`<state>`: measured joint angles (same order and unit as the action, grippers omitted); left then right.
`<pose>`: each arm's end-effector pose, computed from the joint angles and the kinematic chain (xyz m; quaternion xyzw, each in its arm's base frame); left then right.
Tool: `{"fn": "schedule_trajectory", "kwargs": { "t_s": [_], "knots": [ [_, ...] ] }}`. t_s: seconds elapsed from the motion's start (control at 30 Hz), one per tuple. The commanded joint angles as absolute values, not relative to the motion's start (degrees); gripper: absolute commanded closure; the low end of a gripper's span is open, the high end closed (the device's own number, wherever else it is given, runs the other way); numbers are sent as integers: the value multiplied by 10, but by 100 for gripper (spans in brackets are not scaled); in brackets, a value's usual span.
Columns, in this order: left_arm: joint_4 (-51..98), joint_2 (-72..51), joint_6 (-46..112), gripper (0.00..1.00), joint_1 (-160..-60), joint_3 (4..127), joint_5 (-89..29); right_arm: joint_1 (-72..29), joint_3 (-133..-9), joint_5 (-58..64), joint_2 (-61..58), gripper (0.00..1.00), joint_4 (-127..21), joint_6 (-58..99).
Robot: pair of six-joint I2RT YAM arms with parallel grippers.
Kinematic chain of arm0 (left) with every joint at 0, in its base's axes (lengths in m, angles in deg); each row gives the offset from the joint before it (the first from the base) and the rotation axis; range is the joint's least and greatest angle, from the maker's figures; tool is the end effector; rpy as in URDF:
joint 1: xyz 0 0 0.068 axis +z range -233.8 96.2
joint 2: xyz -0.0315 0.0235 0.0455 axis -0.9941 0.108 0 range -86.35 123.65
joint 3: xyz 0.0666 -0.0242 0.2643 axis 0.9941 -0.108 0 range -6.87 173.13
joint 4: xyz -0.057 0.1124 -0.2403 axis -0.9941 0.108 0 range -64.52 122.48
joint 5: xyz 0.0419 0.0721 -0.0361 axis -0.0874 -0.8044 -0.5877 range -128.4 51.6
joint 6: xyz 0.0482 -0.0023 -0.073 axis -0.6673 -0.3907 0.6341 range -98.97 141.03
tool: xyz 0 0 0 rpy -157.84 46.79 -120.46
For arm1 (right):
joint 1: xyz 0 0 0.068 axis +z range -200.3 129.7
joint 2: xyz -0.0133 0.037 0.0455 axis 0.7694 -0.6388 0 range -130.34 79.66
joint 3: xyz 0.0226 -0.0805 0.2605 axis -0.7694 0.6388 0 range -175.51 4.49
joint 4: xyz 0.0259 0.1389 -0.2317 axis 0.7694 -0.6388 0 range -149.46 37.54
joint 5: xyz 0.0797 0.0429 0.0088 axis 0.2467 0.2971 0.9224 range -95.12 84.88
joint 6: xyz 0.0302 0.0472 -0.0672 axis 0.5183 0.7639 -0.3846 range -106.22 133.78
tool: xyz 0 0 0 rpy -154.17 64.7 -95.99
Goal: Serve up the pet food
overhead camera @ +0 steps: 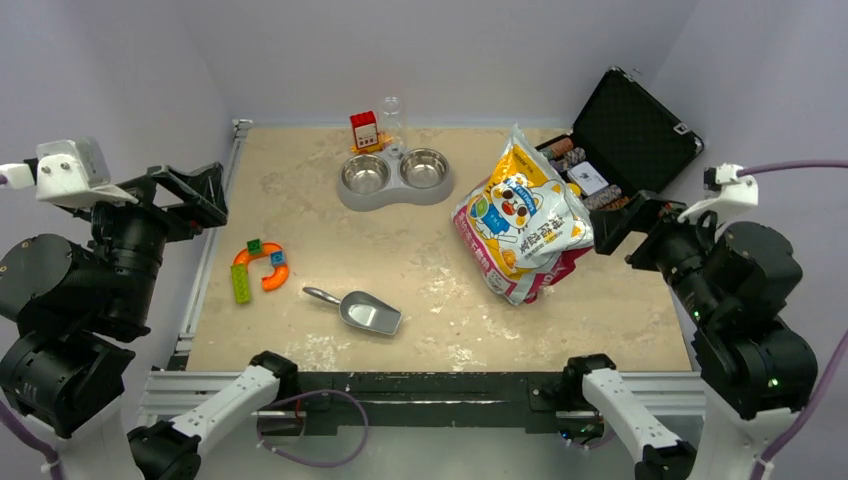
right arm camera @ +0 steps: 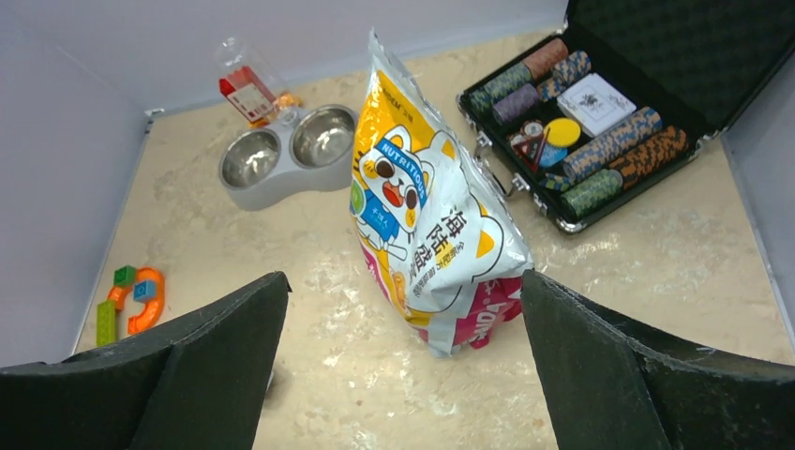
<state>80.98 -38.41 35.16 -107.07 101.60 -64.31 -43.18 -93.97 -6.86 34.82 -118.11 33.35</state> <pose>0.0678 0.0077 0.5746 -0.1123 0.6694 -0.0870 0.7292 0.0834 0.0080 0.5100 0.0938 0.7716 0.1337 0.6147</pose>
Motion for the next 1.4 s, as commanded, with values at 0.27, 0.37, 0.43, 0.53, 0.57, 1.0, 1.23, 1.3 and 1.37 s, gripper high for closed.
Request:
{"fn": "schedule_trajectory", "kwargs": {
  "t_s": [0.27, 0.37, 0.43, 0.53, 0.57, 1.0, 1.23, 1.3, 1.37],
  "knots": [
    [885, -319, 355, 1, -1067, 1033, -543, -449, -927, -53, 138, 3, -1092, 367],
    [913, -299, 375, 1, -1067, 1041, -501, -460, -966, -54, 61, 3, -1068, 342],
    [914, -292, 387, 1, -1067, 1026, -460, -469, -990, -54, 14, 9, -1061, 321],
    [914, -281, 415, 2, -1067, 1013, -420, -474, -987, 21, -34, 20, -1047, 268],
    [916, -279, 429, 3, -1067, 1011, -406, -474, -978, 51, -43, 23, -1045, 242],
    [806, -223, 543, 16, -1067, 937, -218, -475, -810, 40, 15, 22, -1008, 203],
    [796, -206, 572, 20, -1067, 927, -187, -475, -744, -20, 102, 27, -1009, 216],
    [785, -206, 590, 21, -1067, 915, -173, -481, -723, -30, 132, 24, -1007, 237],
    [778, -207, 610, 23, -1067, 903, -161, -492, -687, -15, 167, 22, -987, 256]
  ]
}}
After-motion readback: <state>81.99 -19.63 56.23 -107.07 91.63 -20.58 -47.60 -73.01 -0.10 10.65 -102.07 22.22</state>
